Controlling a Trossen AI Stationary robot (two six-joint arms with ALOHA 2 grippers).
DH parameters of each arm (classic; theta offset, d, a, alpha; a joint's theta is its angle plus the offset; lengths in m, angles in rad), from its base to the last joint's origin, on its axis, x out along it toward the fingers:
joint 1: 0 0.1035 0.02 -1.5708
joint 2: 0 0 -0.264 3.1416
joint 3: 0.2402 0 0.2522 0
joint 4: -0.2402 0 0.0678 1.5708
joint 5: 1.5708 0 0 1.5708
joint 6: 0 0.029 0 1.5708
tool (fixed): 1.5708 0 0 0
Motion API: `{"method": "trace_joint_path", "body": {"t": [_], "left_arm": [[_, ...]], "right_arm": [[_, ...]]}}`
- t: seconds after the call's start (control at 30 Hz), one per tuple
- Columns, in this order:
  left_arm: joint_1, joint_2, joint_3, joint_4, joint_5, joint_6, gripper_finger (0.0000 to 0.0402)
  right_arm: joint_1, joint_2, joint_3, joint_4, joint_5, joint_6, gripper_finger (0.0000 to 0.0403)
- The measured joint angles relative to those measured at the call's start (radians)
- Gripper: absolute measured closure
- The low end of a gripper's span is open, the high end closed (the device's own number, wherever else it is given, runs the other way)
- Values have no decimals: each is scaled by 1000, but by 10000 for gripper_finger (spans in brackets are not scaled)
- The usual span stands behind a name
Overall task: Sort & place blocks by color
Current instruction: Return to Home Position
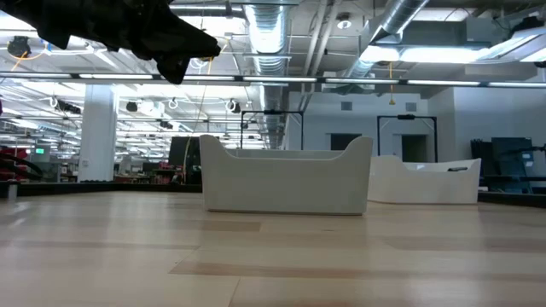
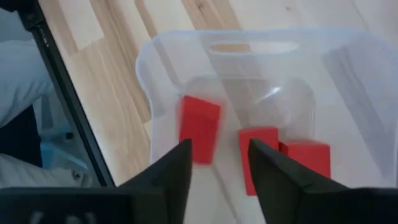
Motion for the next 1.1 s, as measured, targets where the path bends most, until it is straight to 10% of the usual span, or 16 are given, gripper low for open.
{"method": "trace_joint_path", "body": {"t": [0.33, 0.77, 1.1], "left_arm": [[2, 0, 0, 11, 13, 35, 349], [19, -6, 2, 26, -52, 88, 349], [78, -252, 2, -93, -109, 184, 349]], "right_arm": [[-104, -67, 0, 11, 3, -259, 180], [-479, -357, 2, 262, -29, -1112, 268], [-697, -591, -154, 432, -165, -1356, 326]]}}
